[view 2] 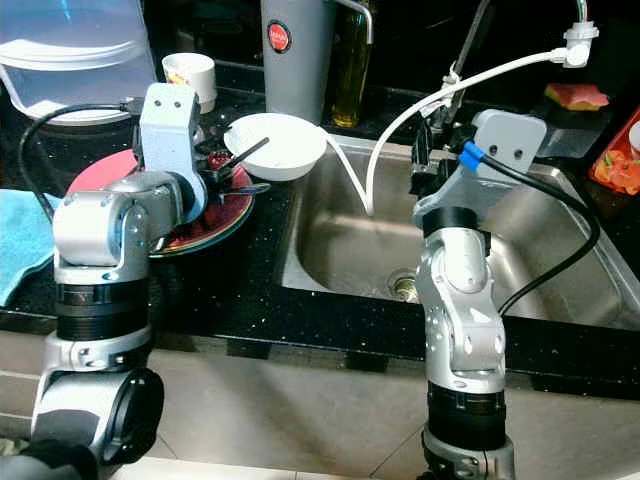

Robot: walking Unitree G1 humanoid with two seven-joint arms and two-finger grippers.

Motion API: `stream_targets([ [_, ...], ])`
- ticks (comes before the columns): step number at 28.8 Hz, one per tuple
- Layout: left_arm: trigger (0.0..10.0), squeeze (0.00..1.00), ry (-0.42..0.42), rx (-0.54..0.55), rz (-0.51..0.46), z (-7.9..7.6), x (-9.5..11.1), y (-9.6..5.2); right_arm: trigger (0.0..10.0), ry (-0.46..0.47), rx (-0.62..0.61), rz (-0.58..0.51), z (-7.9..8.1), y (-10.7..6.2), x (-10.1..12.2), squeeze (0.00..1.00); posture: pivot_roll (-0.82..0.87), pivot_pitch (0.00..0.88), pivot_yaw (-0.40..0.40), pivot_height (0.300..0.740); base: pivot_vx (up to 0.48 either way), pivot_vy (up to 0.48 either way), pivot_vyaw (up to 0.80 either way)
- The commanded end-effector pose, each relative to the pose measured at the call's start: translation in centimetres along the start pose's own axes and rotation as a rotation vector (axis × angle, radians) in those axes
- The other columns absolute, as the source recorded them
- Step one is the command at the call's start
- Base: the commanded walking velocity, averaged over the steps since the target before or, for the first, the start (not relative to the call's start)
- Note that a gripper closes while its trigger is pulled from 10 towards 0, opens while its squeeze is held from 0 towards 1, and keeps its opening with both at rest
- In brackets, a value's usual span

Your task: Kitchen organization

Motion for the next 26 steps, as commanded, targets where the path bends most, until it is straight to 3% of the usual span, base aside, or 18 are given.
stream_targets([
  [1, 0.0, 0.0, 0.026, 0.022, -0.003, 0.1, -0.1, 0.1, 10.0, -0.005, -0.01, -0.002, -0.4, -0.2, 0.1, 0.0, 0.21, 0.0, -0.07, 0.74, 0.0, 0.0, 0.0],
  [10, 0.0, 0.0, 0.059, 0.016, -0.001, -0.2, -0.2, 0.1, 10.0, -0.007, -0.014, 0.008, -0.6, -0.3, 0.1, 0.0, 0.2, 0.0, -0.078, 0.74, 0.0, 0.0, 0.0],
  [11, 3.2, 0.0, 0.074, 0.007, 0.0, -0.4, -0.3, 0.1, 10.0, -0.006, -0.014, 0.009, -0.6, -0.3, 0.1, 0.0, 0.19, 0.0, -0.08, 0.74, 0.0, 0.0, 0.0],
  [12, 10.0, 0.0, 0.093, -0.008, -0.005, -0.7, -0.2, 0.1, 10.0, -0.006, -0.014, 0.009, -0.6, -0.3, 0.2, 0.0, 0.19, 0.0, -0.08, 0.74, 0.0, 0.0, 0.0],
  [15, 10.0, 0.0, 0.164, -0.019, -0.042, -1.3, 0.1, 0.0, 10.0, -0.006, -0.013, 0.01, -0.6, -0.2, 0.2, 0.0, 0.19, 0.004, -0.083, 0.74, 0.0, 0.0, 0.0],
  [16, 10.0, 0.72, 0.197, -0.014, -0.058, -1.5, 0.3, 0.0, 10.0, -0.005, -0.013, 0.011, -0.5, -0.2, 0.2, 0.0, 0.19, 0.004, -0.083, 0.74, 0.0, 0.0, 0.0],
  [17, 10.0, 1.0, 0.222, -0.009, -0.07, -1.5, 0.4, 0.0, 10.0, -0.004, -0.012, 0.011, -0.4, -0.2, 0.1, 0.0, 0.19, 0.009, -0.085, 0.74, 0.0, 0.0, 0.0],
  [21, 10.0, 1.0, 0.217, -0.021, -0.041, -1.7, 0.0, 0.0, 10.0, 0.004, -0.005, 0.019, -0.1, -0.3, -0.1, 0.0, 0.2, 0.015, -0.087, 0.74, 0.0, 0.0, 0.0],
  [22, 10.0, 0.0, 0.203, -0.038, -0.014, -1.8, -0.3, 0.1, 10.0, 0.007, -0.001, 0.024, 0.0, -0.3, -0.2, 0.0, 0.2, 0.016, -0.088, 0.74, 0.0, 0.0, 0.0],
  [26, 10.0, 0.0, 0.22, -0.032, 0.007, -1.7, -0.7, 0.2, 10.0, 0.01, 0.0, 0.03, 0.1, -0.4, -0.3, 0.0, 0.2, 0.019, -0.088, 0.74, 0.0, 0.0, 0.0],
])
Point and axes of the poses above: a point about 5 cm out from each wrist's last joint towards the gripper, its own y axis pointing out of the wrist towards the gripper, its own x axis along the axis of the wrist's last joint, z = x × y, the point moved 2 cm from there along y, pointing out of the wrist towards the gripper, and after that the axes turned 11 degrees about y, right-handed, at the moved point
